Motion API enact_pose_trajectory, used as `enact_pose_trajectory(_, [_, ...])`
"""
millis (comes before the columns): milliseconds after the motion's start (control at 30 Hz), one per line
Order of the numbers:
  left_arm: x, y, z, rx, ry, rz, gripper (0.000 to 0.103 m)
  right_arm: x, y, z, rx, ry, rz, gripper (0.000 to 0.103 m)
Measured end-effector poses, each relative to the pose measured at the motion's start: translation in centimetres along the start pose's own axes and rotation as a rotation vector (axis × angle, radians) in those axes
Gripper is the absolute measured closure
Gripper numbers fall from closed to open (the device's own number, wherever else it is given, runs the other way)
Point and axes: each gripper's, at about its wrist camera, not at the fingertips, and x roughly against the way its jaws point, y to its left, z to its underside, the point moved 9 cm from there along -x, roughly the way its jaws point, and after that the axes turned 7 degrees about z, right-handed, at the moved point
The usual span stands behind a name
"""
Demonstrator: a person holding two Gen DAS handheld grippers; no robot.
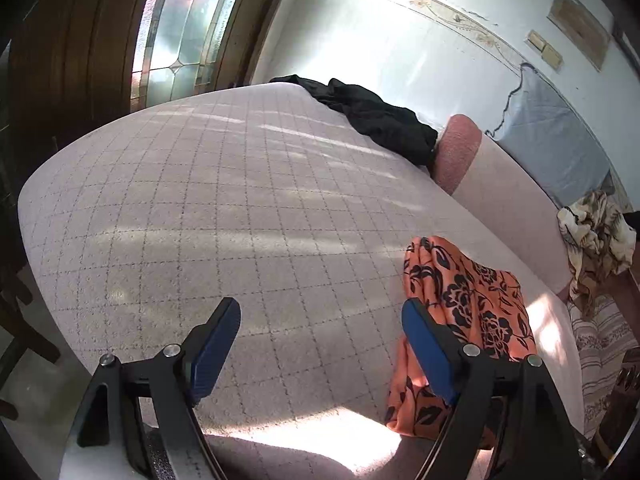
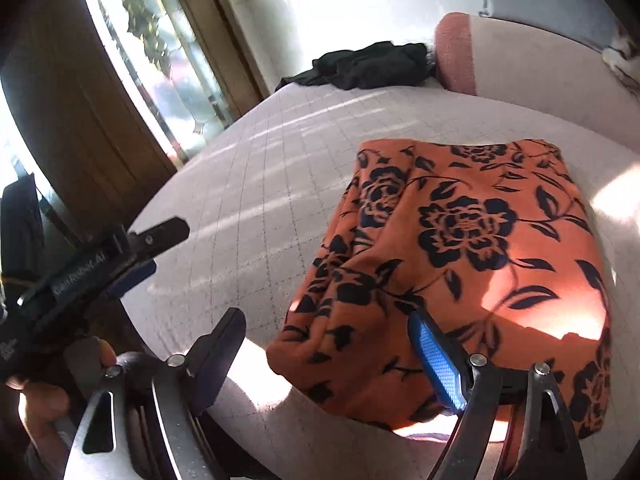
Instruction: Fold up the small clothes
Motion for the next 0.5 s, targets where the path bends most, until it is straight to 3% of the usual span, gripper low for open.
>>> enact_pose_trajectory(67, [0.3, -2.7, 1.0, -0.067, 0.040, 0.079, 0.019, 2.1, -2.3, -0.2, -0.102, -0.044, -0.012, 0.017])
enact_pose_trajectory(167, [0.0, -6.5, 3.4, -0.154, 0.129, 0.142, 0.019, 4.7, -6.1, 0.1, -0.203, -0.087, 0.014, 0.017])
enact_pose_trajectory(333, [-2.9, -10.0, 7.0, -0.247, 0.279, 0.134, 0.022, 5.7, -11.0, 1.7, -0.330, -0.086, 0.028, 0.017])
enact_pose_trajectory(400, [-4.3, -10.3, 7.4, -0.236, 0.320, 0.134, 0.048, 5.8, -11.7, 1.8, -0.352, -0.092, 0.019, 0.017])
enact_pose_trajectory(433, [-5.0, -10.4, 7.6, -0.213, 0.363, 0.156, 0.084, 5.7, -11.8, 1.7, -0.353, -0.092, 0.016, 0.017])
enact_pose_trajectory(467, [-5.7, -10.4, 7.7, -0.179, 0.407, 0.175, 0.087, 5.8, -11.9, 1.7, -0.351, -0.091, 0.014, 0.017])
enact_pose_trajectory(500, [-5.8, -10.2, 7.0, -0.156, 0.403, 0.173, 0.088, 5.7, -11.9, 1.7, -0.349, -0.090, 0.010, 0.017])
